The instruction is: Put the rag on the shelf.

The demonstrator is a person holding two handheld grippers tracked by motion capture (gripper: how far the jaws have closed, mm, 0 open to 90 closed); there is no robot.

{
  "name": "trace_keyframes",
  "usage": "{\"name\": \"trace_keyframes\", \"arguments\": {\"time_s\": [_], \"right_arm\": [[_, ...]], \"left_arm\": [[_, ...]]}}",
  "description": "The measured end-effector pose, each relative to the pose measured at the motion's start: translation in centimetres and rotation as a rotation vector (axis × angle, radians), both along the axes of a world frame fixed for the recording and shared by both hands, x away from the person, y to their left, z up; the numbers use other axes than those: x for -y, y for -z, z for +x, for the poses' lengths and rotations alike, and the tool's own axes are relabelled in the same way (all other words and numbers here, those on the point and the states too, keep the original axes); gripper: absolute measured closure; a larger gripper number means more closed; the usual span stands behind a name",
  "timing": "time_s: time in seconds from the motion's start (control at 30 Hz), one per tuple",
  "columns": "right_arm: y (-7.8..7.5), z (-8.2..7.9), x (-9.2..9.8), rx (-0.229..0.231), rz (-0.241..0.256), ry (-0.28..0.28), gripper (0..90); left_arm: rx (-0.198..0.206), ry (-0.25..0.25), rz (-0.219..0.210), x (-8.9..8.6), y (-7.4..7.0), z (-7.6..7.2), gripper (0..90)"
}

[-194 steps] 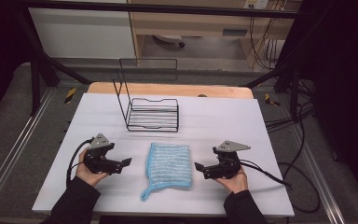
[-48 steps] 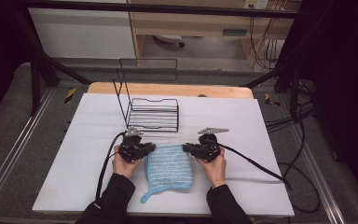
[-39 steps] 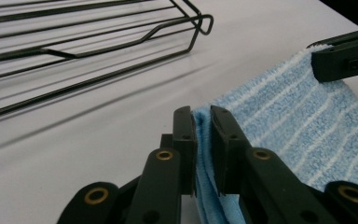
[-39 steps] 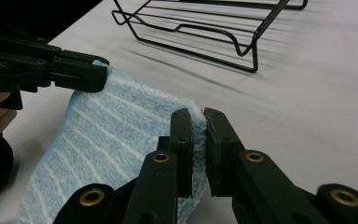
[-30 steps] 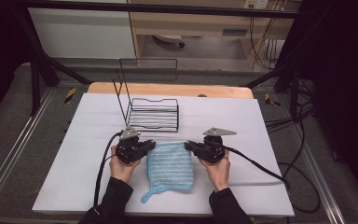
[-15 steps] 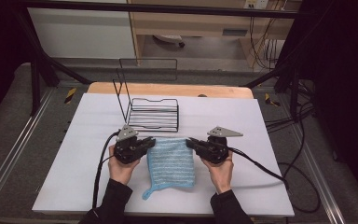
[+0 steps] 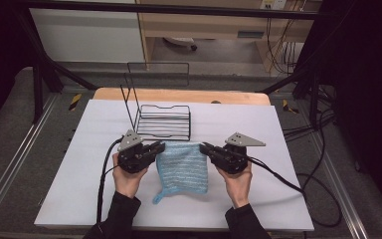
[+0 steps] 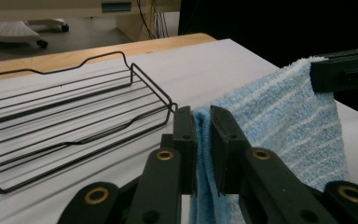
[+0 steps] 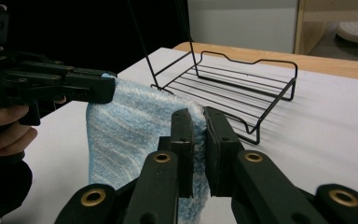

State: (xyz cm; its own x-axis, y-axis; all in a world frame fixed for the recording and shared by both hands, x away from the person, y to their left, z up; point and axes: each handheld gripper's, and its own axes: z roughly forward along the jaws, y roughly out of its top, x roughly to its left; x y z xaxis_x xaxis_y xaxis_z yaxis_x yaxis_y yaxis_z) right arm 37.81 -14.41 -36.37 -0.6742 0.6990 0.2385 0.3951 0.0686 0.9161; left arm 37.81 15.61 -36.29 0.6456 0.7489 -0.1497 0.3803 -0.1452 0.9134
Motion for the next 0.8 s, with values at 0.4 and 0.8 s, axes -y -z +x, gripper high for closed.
{"name": "trace_keyframes", "arguments": {"time_s": [0.4, 0.8], "right_arm": [[-1.7, -0.6, -0.1, 0.077, 0.016, 0.013, 83.3], [-3.6, -0.8, -0.5, 0.144, 0.049, 0.027, 83.3]], "left_arm": [[0.059, -0.013, -0.043, -0.2, -1.6, -0.4, 81.0], [0.123, -0.028, -0.080, -0.6, -3.9, -0.4, 81.0]]}}
